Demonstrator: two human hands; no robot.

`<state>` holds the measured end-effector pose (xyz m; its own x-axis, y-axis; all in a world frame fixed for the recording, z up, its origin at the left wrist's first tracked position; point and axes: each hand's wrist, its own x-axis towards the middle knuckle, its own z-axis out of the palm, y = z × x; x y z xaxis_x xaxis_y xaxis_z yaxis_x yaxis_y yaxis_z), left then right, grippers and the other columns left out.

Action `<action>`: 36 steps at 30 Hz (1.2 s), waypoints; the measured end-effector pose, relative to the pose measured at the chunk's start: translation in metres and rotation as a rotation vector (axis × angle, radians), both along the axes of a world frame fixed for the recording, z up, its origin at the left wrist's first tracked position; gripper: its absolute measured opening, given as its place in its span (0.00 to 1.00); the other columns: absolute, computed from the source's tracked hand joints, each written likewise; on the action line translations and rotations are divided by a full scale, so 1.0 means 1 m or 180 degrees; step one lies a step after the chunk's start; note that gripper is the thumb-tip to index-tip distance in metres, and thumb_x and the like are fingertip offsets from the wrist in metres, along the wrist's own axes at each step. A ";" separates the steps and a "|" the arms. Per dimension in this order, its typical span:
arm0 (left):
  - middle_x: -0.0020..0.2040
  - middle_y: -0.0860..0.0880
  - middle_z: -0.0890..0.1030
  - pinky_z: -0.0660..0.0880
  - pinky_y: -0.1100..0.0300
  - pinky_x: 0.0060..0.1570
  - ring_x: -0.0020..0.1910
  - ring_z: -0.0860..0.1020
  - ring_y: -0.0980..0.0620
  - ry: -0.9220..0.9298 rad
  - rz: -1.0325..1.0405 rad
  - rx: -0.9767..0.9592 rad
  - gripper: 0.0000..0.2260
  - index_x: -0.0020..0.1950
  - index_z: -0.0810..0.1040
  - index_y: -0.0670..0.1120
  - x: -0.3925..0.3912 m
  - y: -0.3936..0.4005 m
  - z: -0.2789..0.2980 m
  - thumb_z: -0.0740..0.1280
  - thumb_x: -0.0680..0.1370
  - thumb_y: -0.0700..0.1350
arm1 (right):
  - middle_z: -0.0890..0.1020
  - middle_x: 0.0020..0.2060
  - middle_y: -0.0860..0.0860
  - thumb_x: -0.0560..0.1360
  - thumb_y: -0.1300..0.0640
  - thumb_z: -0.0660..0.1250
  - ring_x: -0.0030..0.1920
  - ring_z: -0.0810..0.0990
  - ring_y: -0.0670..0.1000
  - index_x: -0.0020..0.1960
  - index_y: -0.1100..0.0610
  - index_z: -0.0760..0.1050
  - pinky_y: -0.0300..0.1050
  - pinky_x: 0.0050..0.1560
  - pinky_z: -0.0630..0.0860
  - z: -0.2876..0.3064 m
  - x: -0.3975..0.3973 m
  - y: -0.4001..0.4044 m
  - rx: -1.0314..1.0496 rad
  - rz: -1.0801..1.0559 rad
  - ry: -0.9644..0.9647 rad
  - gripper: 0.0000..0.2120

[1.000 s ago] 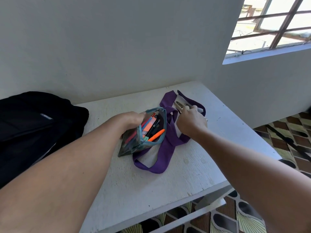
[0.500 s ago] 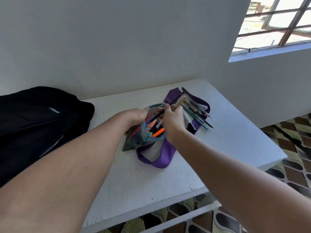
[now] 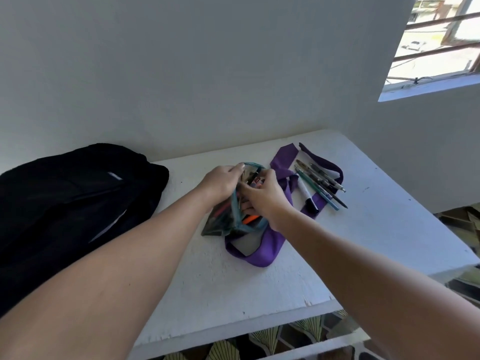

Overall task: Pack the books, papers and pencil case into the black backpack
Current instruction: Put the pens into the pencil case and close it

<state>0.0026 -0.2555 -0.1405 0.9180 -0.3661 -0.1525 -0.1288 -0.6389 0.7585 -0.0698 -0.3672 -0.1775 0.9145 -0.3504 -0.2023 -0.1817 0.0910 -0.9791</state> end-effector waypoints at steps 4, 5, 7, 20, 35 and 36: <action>0.48 0.48 0.82 0.75 0.50 0.59 0.56 0.81 0.43 -0.0243 -0.0036 0.0079 0.21 0.48 0.80 0.44 -0.003 0.000 0.002 0.57 0.84 0.57 | 0.81 0.32 0.52 0.80 0.53 0.71 0.27 0.80 0.47 0.48 0.55 0.73 0.40 0.30 0.78 -0.008 0.013 -0.007 0.0259 -0.0380 0.0004 0.09; 0.47 0.47 0.82 0.75 0.49 0.58 0.54 0.81 0.44 -0.0344 -0.0014 0.0110 0.19 0.46 0.80 0.45 -0.003 0.000 0.003 0.57 0.84 0.57 | 0.81 0.30 0.52 0.81 0.56 0.70 0.26 0.80 0.46 0.48 0.56 0.74 0.40 0.29 0.78 -0.010 0.013 -0.007 0.0260 -0.0307 0.0089 0.07; 0.50 0.45 0.85 0.75 0.48 0.59 0.53 0.81 0.45 -0.0437 0.0025 0.0099 0.20 0.48 0.83 0.44 -0.005 0.000 0.003 0.58 0.84 0.56 | 0.82 0.30 0.52 0.82 0.58 0.68 0.26 0.82 0.46 0.51 0.58 0.74 0.39 0.29 0.78 -0.013 0.011 -0.003 0.0246 -0.0075 0.0170 0.05; 0.74 0.39 0.72 0.70 0.48 0.69 0.70 0.73 0.38 0.0436 0.0034 0.1227 0.40 0.77 0.70 0.42 -0.002 -0.010 -0.002 0.53 0.79 0.72 | 0.83 0.40 0.48 0.81 0.52 0.67 0.39 0.81 0.48 0.55 0.53 0.76 0.47 0.42 0.79 0.006 -0.001 -0.049 -0.1777 -0.0375 -0.0224 0.07; 0.77 0.36 0.67 0.70 0.43 0.67 0.72 0.71 0.34 0.0569 0.0037 0.1472 0.40 0.81 0.62 0.42 0.008 -0.017 -0.006 0.51 0.80 0.71 | 0.80 0.58 0.56 0.79 0.51 0.65 0.54 0.79 0.59 0.66 0.58 0.70 0.49 0.47 0.71 -0.011 -0.034 -0.092 -0.3112 -0.0601 0.0841 0.18; 0.77 0.36 0.67 0.70 0.43 0.67 0.71 0.71 0.34 0.0576 0.0029 0.1480 0.41 0.80 0.63 0.42 0.008 -0.016 -0.006 0.51 0.80 0.72 | 0.80 0.56 0.55 0.79 0.49 0.66 0.52 0.78 0.57 0.65 0.57 0.72 0.49 0.47 0.73 -0.010 -0.034 -0.090 -0.2816 -0.0769 0.0773 0.18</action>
